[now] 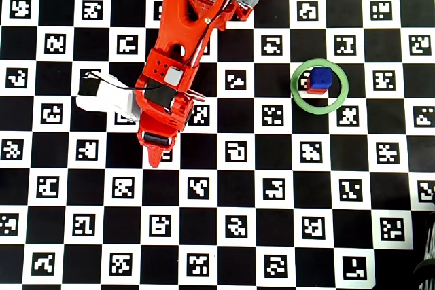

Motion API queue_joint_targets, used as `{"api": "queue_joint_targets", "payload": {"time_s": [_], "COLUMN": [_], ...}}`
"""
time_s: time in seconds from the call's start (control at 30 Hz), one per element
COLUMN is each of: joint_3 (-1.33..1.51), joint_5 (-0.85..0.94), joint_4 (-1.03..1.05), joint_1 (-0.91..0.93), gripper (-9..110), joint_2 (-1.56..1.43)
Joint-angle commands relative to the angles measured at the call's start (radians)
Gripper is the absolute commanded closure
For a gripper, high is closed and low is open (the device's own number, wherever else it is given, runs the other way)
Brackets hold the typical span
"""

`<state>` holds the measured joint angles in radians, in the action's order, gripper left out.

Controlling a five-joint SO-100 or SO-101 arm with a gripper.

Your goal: Grab the red cube then put it in the green circle then put the blue cube on top and finally the orange cube on top

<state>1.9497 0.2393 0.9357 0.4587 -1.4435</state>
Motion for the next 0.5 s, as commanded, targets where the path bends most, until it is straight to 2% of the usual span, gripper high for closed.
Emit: {"api": "queue_joint_targets", "payload": {"time_s": [0.0,0.13,0.47], "joint_3": [-0.067,-0.066,-0.064], "joint_5": [-0.008,-0.002,0.051], "joint_4": [-0.009,-0.009,-0.008], "joint_1": [0.009,0.009,0.000], "gripper": [65,69,90], "joint_2": [-0.008,-0.008,-0.006]}}
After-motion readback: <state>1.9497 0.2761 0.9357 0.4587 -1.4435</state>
